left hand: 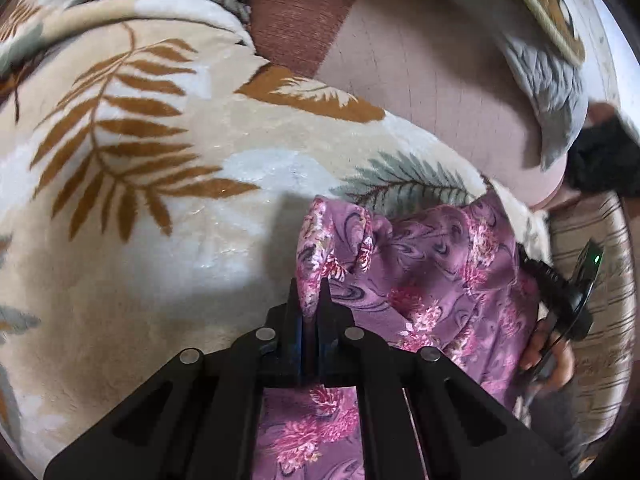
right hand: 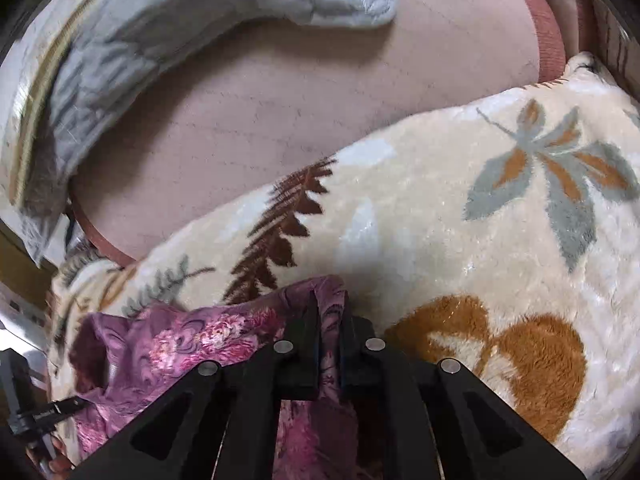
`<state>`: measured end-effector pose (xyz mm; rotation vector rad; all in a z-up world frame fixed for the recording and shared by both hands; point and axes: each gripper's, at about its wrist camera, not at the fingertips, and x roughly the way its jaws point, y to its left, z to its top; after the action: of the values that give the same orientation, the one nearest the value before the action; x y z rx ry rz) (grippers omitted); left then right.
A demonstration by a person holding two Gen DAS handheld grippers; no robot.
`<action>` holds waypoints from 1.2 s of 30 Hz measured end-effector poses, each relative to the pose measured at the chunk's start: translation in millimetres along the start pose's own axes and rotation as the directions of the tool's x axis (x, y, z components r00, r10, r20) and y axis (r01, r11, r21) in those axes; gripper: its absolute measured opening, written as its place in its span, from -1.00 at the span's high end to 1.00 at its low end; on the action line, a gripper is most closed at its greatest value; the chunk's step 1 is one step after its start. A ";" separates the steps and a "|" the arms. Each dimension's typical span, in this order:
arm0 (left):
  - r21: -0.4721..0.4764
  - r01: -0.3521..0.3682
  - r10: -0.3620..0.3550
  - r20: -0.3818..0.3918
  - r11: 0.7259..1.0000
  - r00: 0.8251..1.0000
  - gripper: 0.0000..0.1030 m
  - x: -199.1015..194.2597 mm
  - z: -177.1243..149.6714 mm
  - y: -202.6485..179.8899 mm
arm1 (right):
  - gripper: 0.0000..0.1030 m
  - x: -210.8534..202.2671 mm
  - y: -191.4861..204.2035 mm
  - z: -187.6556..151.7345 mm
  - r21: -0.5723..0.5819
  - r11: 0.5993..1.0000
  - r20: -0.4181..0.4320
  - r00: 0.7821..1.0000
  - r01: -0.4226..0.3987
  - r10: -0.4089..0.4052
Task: Fold small clothes
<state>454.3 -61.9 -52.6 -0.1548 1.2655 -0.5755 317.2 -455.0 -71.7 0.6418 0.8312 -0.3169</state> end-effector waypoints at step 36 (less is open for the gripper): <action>0.115 -0.149 0.146 0.034 0.982 0.989 0.23 -31.2 -49.9 3.5 | 0.57 9.1 149.0 -82.2 -0.174 0.957 -0.229 0.955 -0.231 0.189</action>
<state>403.4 -33.8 -42.9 0.0303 1.2036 -0.5166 349.3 -288.1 -60.1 0.5760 0.9736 0.0310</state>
